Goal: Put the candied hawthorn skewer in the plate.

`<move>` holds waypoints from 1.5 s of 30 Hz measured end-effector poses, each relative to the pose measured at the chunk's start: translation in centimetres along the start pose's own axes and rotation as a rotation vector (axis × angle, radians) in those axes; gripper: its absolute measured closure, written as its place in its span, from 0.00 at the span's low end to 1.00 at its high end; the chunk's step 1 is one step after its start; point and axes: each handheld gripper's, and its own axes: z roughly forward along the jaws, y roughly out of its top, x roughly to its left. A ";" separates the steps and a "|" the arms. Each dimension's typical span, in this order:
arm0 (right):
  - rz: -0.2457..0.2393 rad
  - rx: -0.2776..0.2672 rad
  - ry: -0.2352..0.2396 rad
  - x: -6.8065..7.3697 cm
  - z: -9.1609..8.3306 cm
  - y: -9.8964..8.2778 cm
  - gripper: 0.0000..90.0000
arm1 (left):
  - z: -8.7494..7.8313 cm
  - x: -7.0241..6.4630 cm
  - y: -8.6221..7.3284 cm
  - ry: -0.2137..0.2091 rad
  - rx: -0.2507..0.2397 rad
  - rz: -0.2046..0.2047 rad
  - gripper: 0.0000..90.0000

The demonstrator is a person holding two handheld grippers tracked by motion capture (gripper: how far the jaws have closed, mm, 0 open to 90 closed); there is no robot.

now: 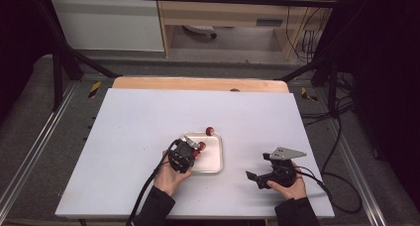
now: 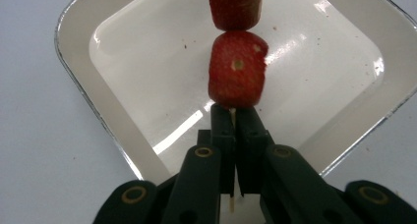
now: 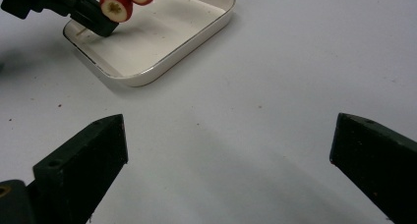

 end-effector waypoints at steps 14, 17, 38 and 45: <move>0.011 -0.008 -0.009 -0.3 -0.5 0.2 0.02 | -3.0 2.7 -1.0 -0.129 -0.129 0.041 0.56; 0.008 -0.005 -0.013 -0.3 -0.5 0.2 0.01 | -4.4 4.1 -1.8 -0.180 -0.161 0.049 0.43; 0.029 0.019 -0.016 -0.9 -0.6 -0.5 0.01 | -6.2 10.2 -14.0 -0.097 -0.312 -0.058 0.11; 0.024 0.027 -0.012 -1.0 -0.9 -1.3 0.01 | -5.7 10.4 -15.2 -0.089 -0.300 -0.051 0.11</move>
